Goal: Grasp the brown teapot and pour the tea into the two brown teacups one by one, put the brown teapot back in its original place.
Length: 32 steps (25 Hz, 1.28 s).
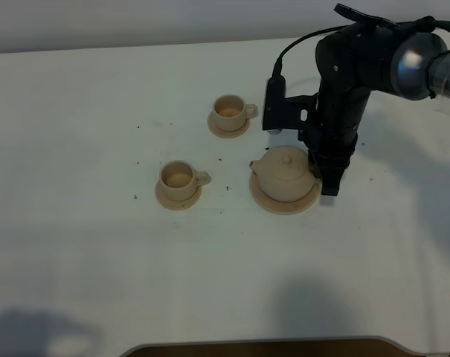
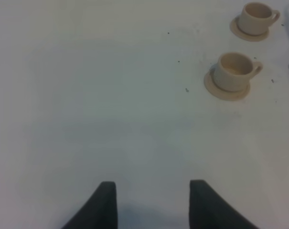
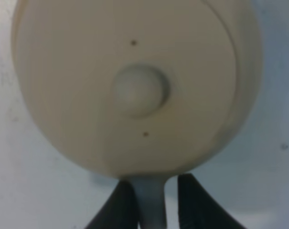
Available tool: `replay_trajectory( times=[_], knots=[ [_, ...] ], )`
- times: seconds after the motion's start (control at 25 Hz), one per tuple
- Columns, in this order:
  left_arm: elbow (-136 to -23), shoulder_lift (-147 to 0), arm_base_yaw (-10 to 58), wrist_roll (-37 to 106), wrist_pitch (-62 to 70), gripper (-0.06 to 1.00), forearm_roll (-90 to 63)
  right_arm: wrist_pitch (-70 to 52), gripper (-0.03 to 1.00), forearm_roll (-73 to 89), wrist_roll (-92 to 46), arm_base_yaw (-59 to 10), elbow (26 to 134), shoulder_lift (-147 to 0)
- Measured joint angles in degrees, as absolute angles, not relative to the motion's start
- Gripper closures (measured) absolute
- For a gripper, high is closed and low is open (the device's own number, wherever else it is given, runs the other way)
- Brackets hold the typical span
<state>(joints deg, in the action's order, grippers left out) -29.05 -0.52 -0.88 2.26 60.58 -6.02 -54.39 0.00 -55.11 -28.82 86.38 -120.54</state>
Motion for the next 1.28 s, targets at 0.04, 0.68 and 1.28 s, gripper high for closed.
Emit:
replay_trajectory(
  times=[0.04,0.68,1.28],
  knots=[
    [-29.0,-0.5,-0.9,2.3,60.6,0.59,-6.0,-54.4,0.73,0.0,-55.1,-28.8,86.4,-120.6],
    [-29.0,-0.5,-0.9,2.3,60.6,0.59,-6.0,-54.7,0.85,0.0,-55.1,-28.8,86.4,-120.6],
    [-29.0,-0.5,-0.9,2.3,60.6,0.59,-6.0,-60.3,0.85,0.8,-53.1,-28.8,91.7,-120.6]
  ],
)
